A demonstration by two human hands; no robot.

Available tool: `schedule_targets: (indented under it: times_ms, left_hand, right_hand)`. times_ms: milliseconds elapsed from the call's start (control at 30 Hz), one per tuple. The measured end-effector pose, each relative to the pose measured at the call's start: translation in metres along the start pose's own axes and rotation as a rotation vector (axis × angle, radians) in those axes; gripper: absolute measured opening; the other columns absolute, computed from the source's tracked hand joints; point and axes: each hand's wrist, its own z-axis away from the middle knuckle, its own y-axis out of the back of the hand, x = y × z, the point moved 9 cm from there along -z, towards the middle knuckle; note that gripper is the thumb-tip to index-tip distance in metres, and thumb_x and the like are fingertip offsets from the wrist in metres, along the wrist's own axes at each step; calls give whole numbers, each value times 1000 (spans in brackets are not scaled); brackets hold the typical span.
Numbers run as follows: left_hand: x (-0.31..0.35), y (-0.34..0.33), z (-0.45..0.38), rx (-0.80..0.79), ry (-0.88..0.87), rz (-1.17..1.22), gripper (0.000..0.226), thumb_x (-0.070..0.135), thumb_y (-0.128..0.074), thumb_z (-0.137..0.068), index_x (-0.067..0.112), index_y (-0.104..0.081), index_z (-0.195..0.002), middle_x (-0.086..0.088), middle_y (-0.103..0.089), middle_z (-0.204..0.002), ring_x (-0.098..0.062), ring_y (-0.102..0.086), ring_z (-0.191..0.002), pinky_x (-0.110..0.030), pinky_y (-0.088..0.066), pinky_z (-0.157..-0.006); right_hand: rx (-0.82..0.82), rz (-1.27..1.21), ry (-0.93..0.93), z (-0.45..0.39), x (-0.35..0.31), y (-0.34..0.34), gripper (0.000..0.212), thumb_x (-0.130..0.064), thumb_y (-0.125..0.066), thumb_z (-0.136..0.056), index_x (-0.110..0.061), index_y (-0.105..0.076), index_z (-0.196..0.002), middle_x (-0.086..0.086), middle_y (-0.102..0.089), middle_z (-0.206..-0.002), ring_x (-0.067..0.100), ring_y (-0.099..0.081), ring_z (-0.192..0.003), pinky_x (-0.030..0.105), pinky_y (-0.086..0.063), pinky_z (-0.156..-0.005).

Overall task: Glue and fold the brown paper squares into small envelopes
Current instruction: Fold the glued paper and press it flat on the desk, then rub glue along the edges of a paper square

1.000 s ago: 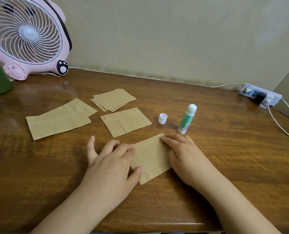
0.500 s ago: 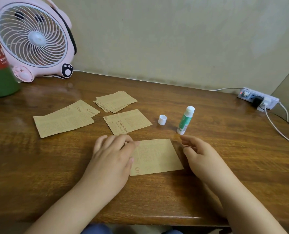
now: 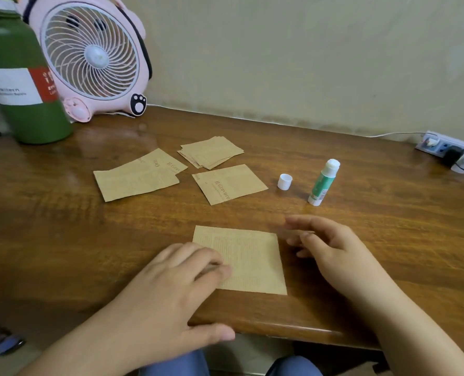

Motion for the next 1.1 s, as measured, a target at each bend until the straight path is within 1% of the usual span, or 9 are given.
schedule_targets:
  times_ms: [100, 267, 400, 467, 600, 700, 867, 967, 1100]
  left_hand:
    - [1, 5, 21, 35, -44, 19, 46, 59, -51, -85, 28, -56, -118, 10, -52, -108, -9, -46, -98, -25, -37, -92]
    - [-10, 35, 40, 245, 27, 237, 15, 28, -60, -86, 22, -72, -94, 11, -61, -87, -4, -54, -82, -22, -44, -76]
    - [-68, 77, 40, 457, 547, 659, 16, 23, -72, -77, 38, -67, -78, 26, -66, -81, 7, -62, -80, -7, -45, -64]
    - [-113, 80, 40, 573, 746, 817, 18, 19, -74, -77, 35, -67, -80, 25, -68, -81, 7, -64, -76, -16, -49, -63]
    - [-190, 69, 27, 534, 922, 806, 22, 9, -73, -80, 29, -67, -87, 6, -71, -93, -9, -66, -85, -32, -53, -71]
    - [-228, 45, 21, 396, 1025, 603, 23, 12, -74, -80, 25, -66, -98, -1, -65, -106, -18, -61, -94, -31, -49, -73]
    - [-241, 35, 23, 300, 1071, 111, 36, 23, -71, -81, 21, -64, -115, 0, -51, -120, -23, -42, -115, -34, -35, -99]
    - [-218, 42, 2, 293, 912, -3, 32, 20, -65, -82, 24, -63, -114, 5, -48, -120, -20, -38, -115, -35, -28, -98]
    - [-165, 44, -48, 315, 616, 150, 23, 18, -64, -85, 21, -66, -108, 13, -51, -104, -15, -46, -108, -30, -32, -94]
  right_hand:
    - [50, -22, -1, -2, -1, 1, 30, -14, -44, -97, -37, -61, -108, -20, -64, -100, -12, -60, -84, 13, -49, -69]
    - [39, -74, 70, 3, -11, -13, 29, -13, -46, -96, -33, -64, -107, -15, -68, -97, -4, -63, -87, 20, -51, -79]
    - [34, -11, 162, -1, -30, -20, 28, -13, -49, -95, -31, -63, -111, -15, -67, -95, -6, -61, -87, 16, -50, -77]
    - [15, 87, 212, -9, -41, -27, 28, -15, -53, -93, -32, -60, -115, -17, -65, -101, -3, -60, -92, 18, -51, -81]
    - [-30, 364, 294, -36, -61, -54, 40, -26, -56, -92, -27, -51, -132, -10, -56, -129, 5, -52, -115, 22, -40, -99]
    - [-45, 476, 317, -59, -71, -77, 54, -35, -55, -91, -22, -40, -141, -5, -42, -145, 12, -39, -131, 23, -30, -106]
    - [-58, 606, 161, -95, -60, -103, 83, -59, -48, -87, -13, -17, -149, 8, -14, -157, 22, -9, -145, 33, -12, -116]
    - [-34, 605, 136, -101, -57, -106, 83, -64, -47, -84, -12, -24, -145, 6, -29, -151, 23, -19, -142, 32, -19, -114]
    - [66, 679, 260, -92, -69, -107, 47, -56, -43, -88, -18, -51, -115, 0, -56, -115, 20, -45, -119, 29, -40, -91]
